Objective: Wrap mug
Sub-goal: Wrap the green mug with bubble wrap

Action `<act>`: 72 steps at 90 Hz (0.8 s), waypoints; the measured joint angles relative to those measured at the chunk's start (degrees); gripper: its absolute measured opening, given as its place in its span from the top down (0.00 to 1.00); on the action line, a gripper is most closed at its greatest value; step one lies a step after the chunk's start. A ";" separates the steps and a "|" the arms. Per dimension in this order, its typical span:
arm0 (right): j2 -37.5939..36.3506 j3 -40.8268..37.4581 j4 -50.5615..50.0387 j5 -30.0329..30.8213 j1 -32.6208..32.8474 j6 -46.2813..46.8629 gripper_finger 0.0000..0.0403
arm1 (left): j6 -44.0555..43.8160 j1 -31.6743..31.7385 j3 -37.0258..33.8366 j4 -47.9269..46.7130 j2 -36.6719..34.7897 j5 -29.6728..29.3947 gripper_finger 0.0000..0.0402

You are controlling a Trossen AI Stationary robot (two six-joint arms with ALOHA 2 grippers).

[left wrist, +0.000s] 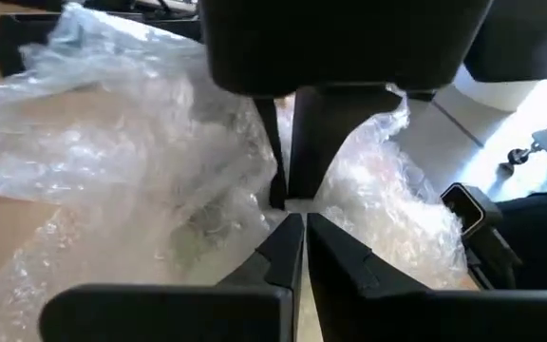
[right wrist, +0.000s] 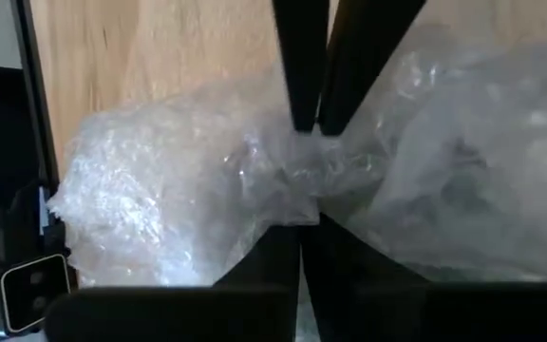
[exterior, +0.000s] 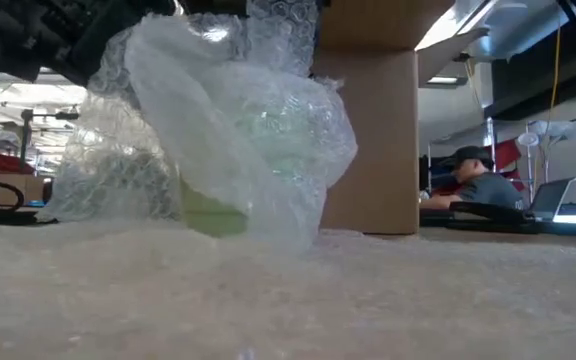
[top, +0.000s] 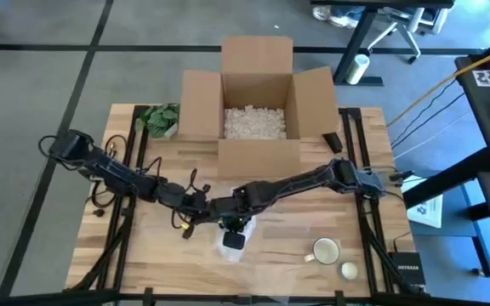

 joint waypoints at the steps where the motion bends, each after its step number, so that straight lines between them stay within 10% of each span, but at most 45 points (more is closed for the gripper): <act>1: 0.00 0.00 0.01 0.00 0.00 -0.01 1.00 | 0.15 0.00 0.00 -0.47 -0.37 -0.24 1.00; 38: 0.00 0.00 3.08 -0.02 0.00 -0.45 1.00 | 3.95 4.92 -0.02 -14.77 -10.71 -11.01 1.00; 72: 0.00 0.00 4.15 -1.54 -0.07 -1.37 1.00 | 4.42 7.20 -0.07 0.21 -1.75 5.34 1.00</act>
